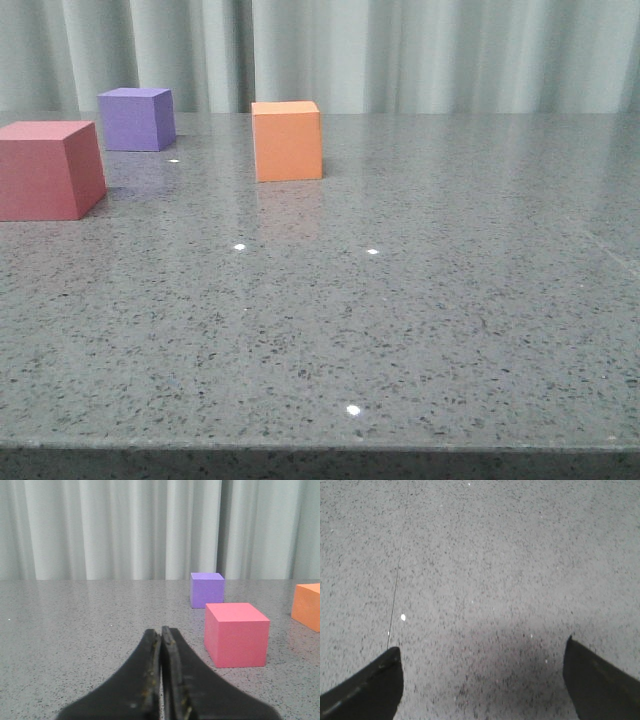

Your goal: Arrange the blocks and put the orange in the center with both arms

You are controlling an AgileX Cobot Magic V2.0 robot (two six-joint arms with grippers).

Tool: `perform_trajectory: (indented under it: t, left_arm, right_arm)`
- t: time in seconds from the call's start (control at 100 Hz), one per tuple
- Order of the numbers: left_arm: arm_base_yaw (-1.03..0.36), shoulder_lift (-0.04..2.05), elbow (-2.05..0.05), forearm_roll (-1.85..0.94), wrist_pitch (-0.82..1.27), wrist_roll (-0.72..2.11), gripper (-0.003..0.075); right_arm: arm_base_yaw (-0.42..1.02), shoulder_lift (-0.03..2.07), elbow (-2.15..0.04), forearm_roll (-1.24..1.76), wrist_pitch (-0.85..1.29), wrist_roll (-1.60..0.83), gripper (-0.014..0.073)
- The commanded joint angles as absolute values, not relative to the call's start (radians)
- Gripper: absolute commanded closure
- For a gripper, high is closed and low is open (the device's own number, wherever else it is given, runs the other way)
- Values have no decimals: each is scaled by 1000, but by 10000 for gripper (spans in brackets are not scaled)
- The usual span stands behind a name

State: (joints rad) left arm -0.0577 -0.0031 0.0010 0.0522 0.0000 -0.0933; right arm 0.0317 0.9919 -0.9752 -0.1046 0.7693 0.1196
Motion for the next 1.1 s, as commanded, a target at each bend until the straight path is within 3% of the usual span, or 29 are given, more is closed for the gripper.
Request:
perform_trajectory:
  t: [0.0, 0.29, 0.54, 0.64, 0.83, 0.93, 1.09]
  left_arm:
    - [-55, -40, 46, 52, -82, -96, 741]
    - [-55, -40, 46, 52, -82, -96, 741]
    - [-55, -40, 46, 52, -82, -96, 741]
    - [-55, -40, 46, 52, -82, -96, 741]
    - [-55, -40, 46, 52, -82, -96, 741]
    - [-55, -40, 46, 52, -82, -96, 741]
    - [-55, -40, 46, 52, -82, -96, 741]
  right_arm:
    - [23, 881, -895, -105, 639, 109, -41]
    - [23, 587, -648, -96, 378, 109, -41]
    - [23, 546, -611, -143, 319, 109, -23]
    - [23, 546, -611, -143, 320, 109, 81]
    - [23, 546, -611, -143, 333, 109, 488]
    - [23, 546, -611, -143, 346, 109, 657]
    - [23, 546, -611, -143, 349, 109, 662]
